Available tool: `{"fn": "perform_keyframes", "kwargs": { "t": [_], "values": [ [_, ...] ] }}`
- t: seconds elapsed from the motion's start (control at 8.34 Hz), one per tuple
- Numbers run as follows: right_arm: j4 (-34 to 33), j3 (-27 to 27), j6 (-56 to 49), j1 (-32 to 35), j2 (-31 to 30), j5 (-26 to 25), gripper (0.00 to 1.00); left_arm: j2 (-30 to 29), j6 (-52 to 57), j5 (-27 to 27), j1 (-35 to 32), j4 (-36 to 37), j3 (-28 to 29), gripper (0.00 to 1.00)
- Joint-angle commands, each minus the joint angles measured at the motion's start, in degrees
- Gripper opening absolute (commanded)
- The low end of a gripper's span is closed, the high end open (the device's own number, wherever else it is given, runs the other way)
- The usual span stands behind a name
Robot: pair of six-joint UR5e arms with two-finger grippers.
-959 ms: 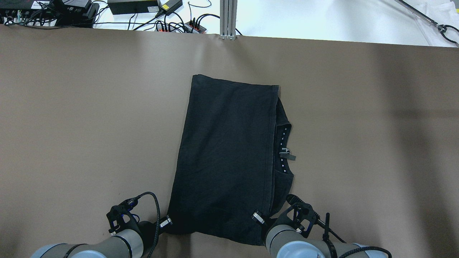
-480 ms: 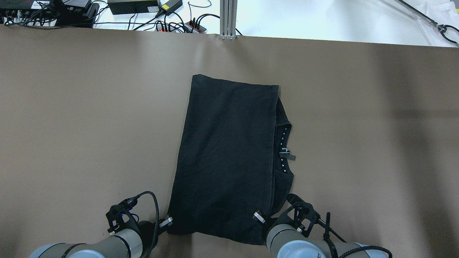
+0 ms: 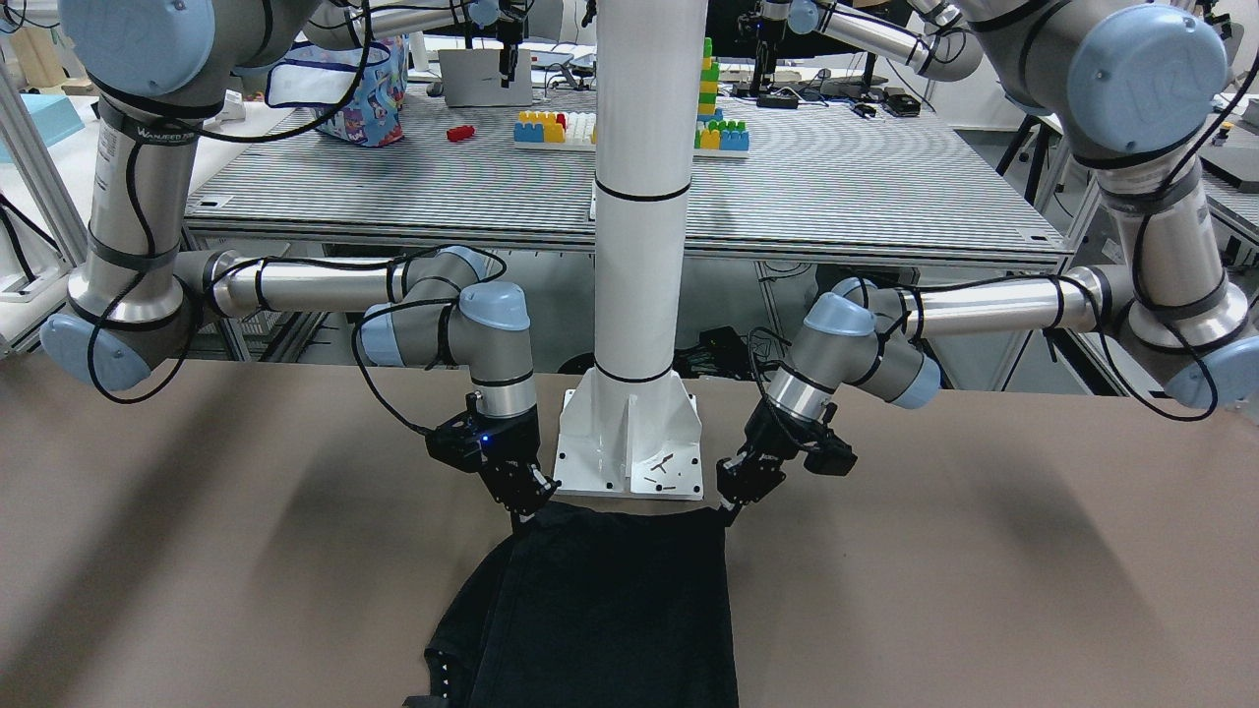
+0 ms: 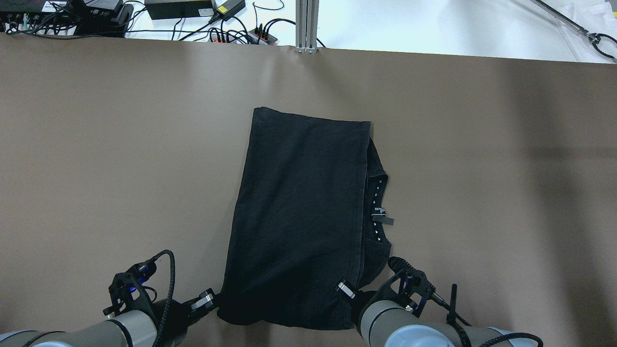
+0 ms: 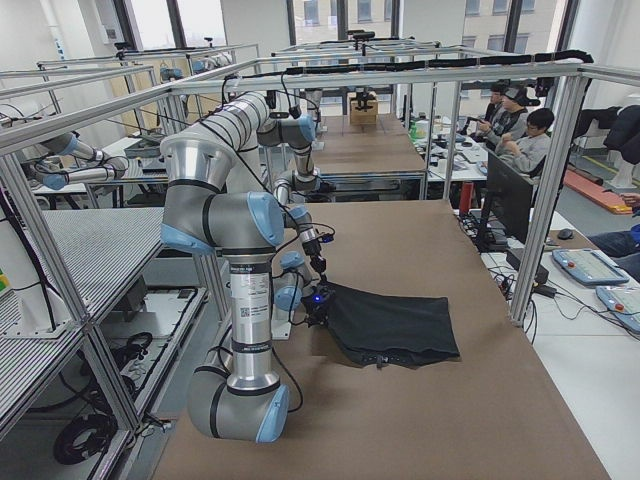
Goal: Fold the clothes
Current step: 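Grasp the near edge with both grippers and lift it away from the robot, then lay the lifted edge onto the far half and open both grippers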
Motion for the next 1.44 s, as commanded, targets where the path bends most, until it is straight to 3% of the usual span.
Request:
{"fn": "perform_keyframes", "kwargs": {
  "t": [0.0,0.24,0.36,0.72,0.96,1.08,1.2,1.32],
  "values": [
    [-0.02,7.08,0.0,3.37,0.3,3.08,0.0,-3.91,0.15,-7.45,-4.44,15.65,-12.31,0.0],
    [0.07,5.01,-0.34,19.92,2.22,22.09,0.0,-13.65,2.42,-19.38,-17.68,21.41,-6.39,0.0],
    [0.07,0.3,-2.52,25.32,6.41,25.92,0.0,-17.97,5.39,-25.45,-24.45,21.42,0.0,0.0],
    [0.16,-14.9,-10.96,32.03,15.56,26.75,0.0,-27.38,11.82,-32.18,-36.53,20.64,16.35,0.0],
    [10.37,-28.16,-13.52,34.33,18.93,26.93,0.0,-35.46,14.64,-33.41,-40.94,19.33,30.14,0.0],
    [16.36,-35.19,-16.14,35.38,20.06,26.84,0.0,-37.76,15.0,-33.42,-42.69,13.31,39.09,0.0],
    [19.55,-41.52,-17.56,36.26,22.86,26.84,0.12,-40.66,16.05,-33.24,-43.41,4.9,49.71,0.0],
    [20.71,-46.11,-19.49,37.14,26.02,26.23,0.91,-43.64,17.89,-32.55,-43.94,-2.5,59.47,0.48]
  ]
}}
